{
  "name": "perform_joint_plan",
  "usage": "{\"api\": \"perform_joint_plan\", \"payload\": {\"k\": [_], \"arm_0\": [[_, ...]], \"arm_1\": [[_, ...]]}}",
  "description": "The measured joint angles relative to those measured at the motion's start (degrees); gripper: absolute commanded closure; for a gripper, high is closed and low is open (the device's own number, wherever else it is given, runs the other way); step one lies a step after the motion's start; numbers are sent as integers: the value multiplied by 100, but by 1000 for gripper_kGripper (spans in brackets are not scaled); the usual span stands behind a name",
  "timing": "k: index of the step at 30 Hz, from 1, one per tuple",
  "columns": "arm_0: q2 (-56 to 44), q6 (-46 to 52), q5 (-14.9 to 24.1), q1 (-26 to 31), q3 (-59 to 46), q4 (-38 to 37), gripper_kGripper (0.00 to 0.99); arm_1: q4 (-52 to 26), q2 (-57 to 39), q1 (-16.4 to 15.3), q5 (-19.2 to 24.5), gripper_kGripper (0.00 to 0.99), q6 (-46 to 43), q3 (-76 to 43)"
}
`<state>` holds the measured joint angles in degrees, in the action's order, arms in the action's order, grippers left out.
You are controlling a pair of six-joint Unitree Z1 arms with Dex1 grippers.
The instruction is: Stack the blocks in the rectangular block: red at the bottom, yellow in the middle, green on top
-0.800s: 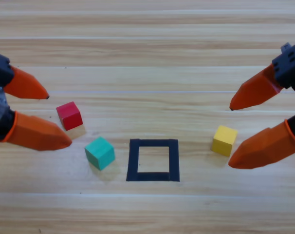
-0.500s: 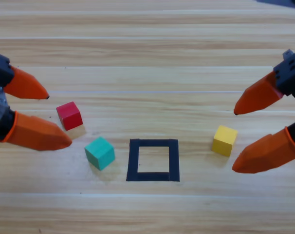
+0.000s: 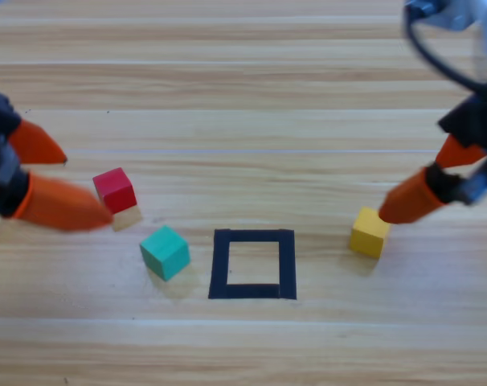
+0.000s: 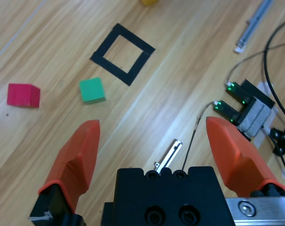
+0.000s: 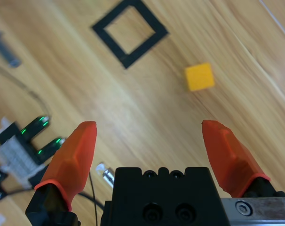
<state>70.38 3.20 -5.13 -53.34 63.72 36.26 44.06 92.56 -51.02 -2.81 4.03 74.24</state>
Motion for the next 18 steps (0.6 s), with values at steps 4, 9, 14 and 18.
{"api": "perform_joint_plan", "payload": {"k": [4, 9, 14, 18], "arm_0": [[229, 966, 644, 0, 438, 8, 59], [1130, 2724, 1674, -3, 1240, 447, 59], [1844, 4184, 2014, 54, 1520, 780, 59], [2042, 5029, 2047, 246, 1572, 1106, 59]], "arm_1": [[-34, 675, 153, 629, 5, 508, 99], [-36, 1380, 271, 1002, 4, 480, 353], [-37, 1753, 289, 1206, 4, -1032, 534], [-37, 1967, 330, 1025, 5, -1886, 566]]}}
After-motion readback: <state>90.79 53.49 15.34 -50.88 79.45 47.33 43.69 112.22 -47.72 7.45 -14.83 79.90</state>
